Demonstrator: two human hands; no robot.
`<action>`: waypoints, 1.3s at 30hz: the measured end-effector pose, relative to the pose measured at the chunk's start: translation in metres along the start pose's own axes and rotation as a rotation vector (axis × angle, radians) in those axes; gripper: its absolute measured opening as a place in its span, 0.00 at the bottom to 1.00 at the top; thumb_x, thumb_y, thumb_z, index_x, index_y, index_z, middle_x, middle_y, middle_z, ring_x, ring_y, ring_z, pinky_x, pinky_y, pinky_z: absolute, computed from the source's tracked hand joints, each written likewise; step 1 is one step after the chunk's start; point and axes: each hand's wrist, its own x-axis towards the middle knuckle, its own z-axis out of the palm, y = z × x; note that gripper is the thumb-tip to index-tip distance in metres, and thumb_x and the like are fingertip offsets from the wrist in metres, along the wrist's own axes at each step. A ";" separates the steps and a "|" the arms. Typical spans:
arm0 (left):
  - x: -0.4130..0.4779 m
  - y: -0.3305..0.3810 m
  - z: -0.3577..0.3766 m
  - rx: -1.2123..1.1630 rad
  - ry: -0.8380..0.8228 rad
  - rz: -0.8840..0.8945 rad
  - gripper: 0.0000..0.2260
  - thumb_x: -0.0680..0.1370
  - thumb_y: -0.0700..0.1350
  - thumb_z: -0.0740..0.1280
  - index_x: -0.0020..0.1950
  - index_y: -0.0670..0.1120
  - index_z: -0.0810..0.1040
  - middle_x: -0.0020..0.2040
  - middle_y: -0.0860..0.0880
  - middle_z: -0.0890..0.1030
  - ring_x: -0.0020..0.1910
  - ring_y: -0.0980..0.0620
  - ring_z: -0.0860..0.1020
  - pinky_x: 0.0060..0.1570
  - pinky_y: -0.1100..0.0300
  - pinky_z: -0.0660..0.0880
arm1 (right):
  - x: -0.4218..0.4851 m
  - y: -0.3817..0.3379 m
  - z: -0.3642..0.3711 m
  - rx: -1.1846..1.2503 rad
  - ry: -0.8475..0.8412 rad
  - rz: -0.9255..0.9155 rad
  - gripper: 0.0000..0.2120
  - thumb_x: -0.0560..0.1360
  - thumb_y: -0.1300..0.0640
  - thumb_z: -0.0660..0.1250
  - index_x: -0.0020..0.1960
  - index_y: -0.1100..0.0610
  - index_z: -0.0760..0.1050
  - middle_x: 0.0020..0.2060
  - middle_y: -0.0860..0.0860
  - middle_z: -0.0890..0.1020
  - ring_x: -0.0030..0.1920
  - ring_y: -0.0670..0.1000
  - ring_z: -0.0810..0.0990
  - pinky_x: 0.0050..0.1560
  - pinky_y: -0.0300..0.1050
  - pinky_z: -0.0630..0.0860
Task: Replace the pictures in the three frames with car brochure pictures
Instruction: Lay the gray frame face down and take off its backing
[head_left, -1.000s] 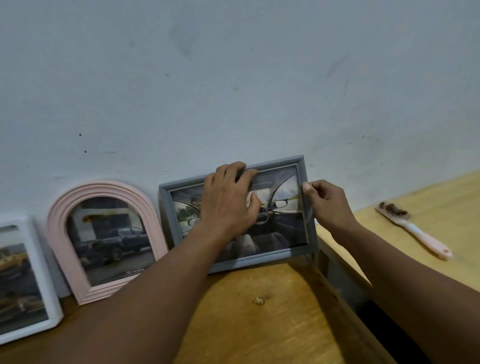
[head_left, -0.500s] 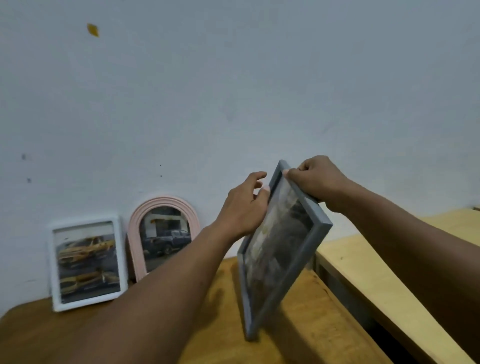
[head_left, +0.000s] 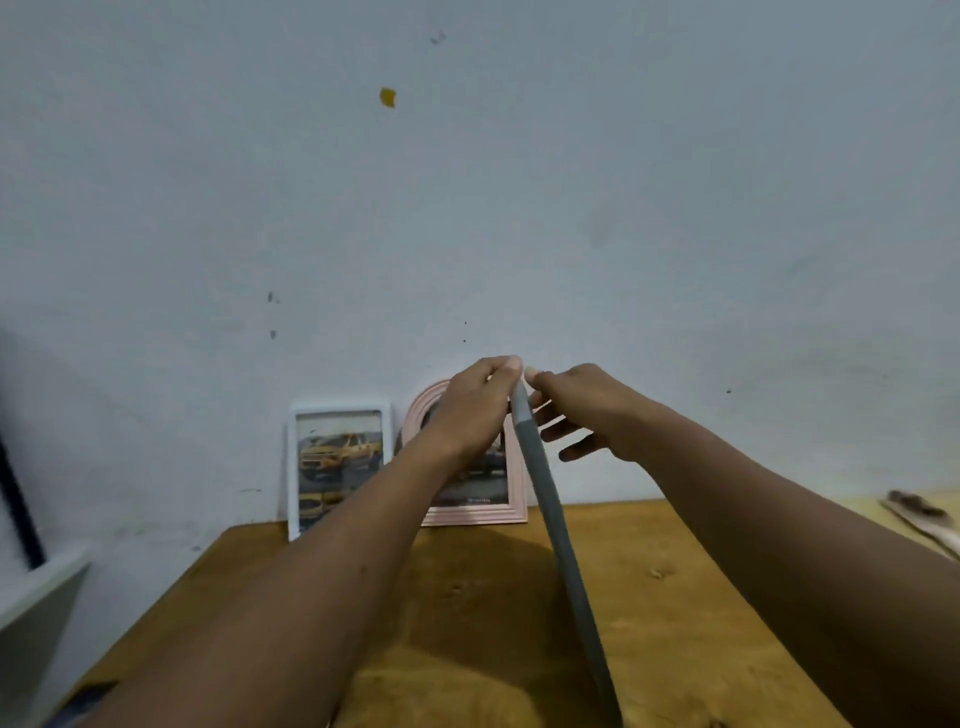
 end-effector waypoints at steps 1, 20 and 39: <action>-0.004 -0.004 -0.008 0.033 0.011 -0.014 0.21 0.84 0.59 0.55 0.71 0.51 0.75 0.68 0.50 0.77 0.66 0.49 0.75 0.69 0.46 0.71 | -0.002 0.004 0.009 -0.009 -0.028 -0.018 0.21 0.80 0.40 0.60 0.55 0.56 0.80 0.51 0.53 0.84 0.50 0.53 0.83 0.51 0.54 0.82; -0.114 -0.199 -0.003 -0.203 -0.058 -0.612 0.18 0.85 0.55 0.56 0.72 0.53 0.74 0.65 0.51 0.80 0.62 0.51 0.79 0.66 0.49 0.74 | -0.062 0.157 0.166 -0.798 -0.090 -0.254 0.29 0.72 0.29 0.58 0.65 0.47 0.69 0.63 0.49 0.76 0.61 0.52 0.73 0.61 0.53 0.72; -0.118 -0.213 0.013 -0.124 0.036 -0.425 0.36 0.76 0.76 0.49 0.80 0.62 0.57 0.80 0.53 0.63 0.78 0.51 0.62 0.77 0.43 0.58 | -0.061 0.123 0.168 -1.311 -0.362 -0.640 0.19 0.82 0.50 0.58 0.67 0.60 0.67 0.47 0.56 0.80 0.31 0.49 0.66 0.35 0.47 0.68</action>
